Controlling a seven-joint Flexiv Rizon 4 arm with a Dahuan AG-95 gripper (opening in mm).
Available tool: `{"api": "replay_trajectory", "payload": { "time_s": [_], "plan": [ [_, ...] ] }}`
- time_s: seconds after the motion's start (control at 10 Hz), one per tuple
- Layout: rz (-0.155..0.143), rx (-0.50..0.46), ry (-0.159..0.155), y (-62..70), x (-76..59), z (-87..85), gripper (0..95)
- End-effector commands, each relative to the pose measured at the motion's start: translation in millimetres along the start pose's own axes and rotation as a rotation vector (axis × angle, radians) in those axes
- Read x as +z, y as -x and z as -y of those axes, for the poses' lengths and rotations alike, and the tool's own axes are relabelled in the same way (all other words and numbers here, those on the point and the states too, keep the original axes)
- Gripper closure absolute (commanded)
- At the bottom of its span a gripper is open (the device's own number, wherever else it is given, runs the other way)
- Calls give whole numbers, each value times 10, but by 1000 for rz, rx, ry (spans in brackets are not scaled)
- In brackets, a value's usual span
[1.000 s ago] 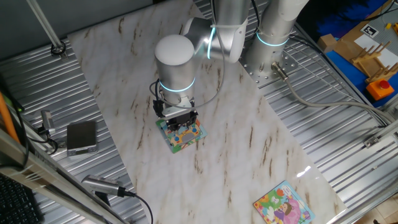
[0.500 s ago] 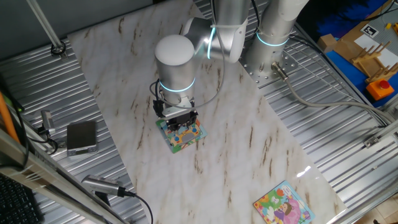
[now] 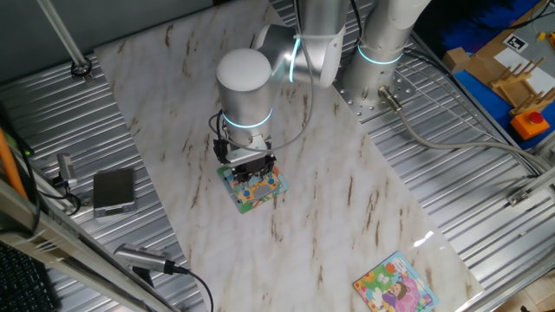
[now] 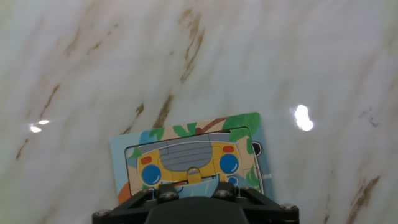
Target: Assemble one piece of a puzzle
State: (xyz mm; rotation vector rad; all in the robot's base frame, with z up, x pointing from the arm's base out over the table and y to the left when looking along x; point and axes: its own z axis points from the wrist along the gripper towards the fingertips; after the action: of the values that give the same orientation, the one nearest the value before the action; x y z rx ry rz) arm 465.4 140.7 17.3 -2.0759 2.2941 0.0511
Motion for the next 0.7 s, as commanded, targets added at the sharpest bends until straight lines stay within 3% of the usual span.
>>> {"api": "replay_trajectory", "payload": {
  "time_s": [0.1,0.4,0.5,0.7],
  "plan": [
    [-2,-2,-1,-2,0,4,950],
    [-2,-2,-1,-2,0,4,950],
    [-2,-1,-1,-2,0,4,760],
    [-2,0,-1,-1,0,4,760]
  ]
}}
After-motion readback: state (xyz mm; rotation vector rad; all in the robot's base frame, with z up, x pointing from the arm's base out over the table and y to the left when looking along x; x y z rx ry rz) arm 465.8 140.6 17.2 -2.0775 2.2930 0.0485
